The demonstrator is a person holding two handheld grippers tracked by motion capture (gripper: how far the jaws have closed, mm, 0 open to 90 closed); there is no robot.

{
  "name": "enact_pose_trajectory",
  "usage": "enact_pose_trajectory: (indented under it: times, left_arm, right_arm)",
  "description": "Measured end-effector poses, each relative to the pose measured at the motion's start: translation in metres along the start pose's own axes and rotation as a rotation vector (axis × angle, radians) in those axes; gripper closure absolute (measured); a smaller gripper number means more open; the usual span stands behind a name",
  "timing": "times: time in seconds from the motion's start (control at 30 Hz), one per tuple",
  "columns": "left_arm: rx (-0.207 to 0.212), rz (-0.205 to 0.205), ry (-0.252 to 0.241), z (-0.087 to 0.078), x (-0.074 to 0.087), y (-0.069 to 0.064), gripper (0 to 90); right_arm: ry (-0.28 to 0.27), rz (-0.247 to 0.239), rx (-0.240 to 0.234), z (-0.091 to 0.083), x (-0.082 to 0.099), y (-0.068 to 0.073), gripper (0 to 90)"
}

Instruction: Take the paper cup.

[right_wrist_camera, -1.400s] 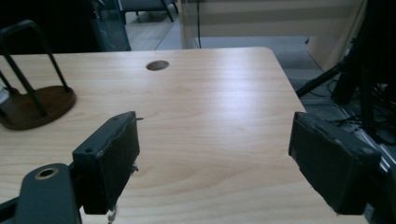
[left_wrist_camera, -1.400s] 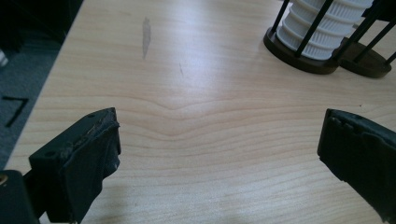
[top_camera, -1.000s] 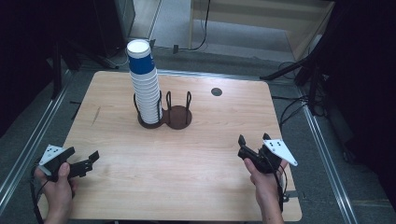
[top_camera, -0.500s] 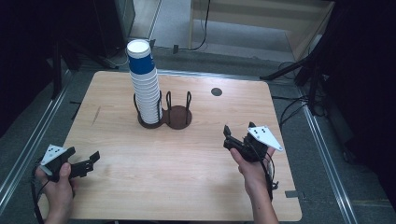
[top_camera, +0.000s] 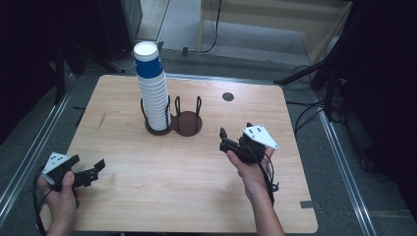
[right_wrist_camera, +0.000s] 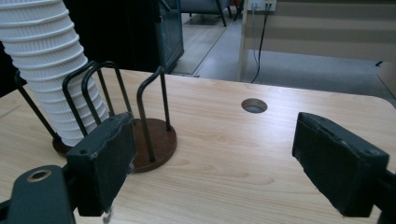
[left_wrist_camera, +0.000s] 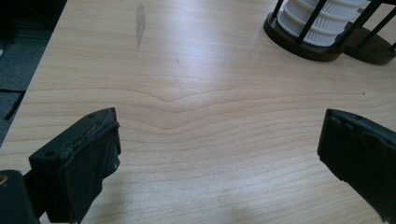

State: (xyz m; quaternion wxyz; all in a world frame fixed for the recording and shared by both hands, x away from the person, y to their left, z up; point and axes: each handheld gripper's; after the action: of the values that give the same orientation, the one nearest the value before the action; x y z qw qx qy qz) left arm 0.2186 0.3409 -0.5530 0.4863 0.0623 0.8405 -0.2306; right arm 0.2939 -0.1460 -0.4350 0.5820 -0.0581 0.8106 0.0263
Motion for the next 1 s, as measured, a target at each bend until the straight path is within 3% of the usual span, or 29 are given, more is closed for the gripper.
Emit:
enact_pose_trajectory:
  times: [1.0]
  left_arm:
    - [0.002, 0.002, -0.001, 0.0, 0.0, 0.0, 0.2]
  right_arm:
    - [-0.009, -0.019, -0.084, 0.015, -0.025, 0.063, 10.9]
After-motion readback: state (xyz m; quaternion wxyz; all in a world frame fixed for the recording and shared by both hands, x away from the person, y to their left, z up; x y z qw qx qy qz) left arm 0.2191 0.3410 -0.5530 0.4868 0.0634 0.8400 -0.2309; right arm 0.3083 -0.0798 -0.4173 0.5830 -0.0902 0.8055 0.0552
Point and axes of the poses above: each handheld gripper's, and its own axes: z roughly forward along the jaws, x roughly out of its underside, y roughly to its left, and after that the axes turned 13 degrees about x, right-handed
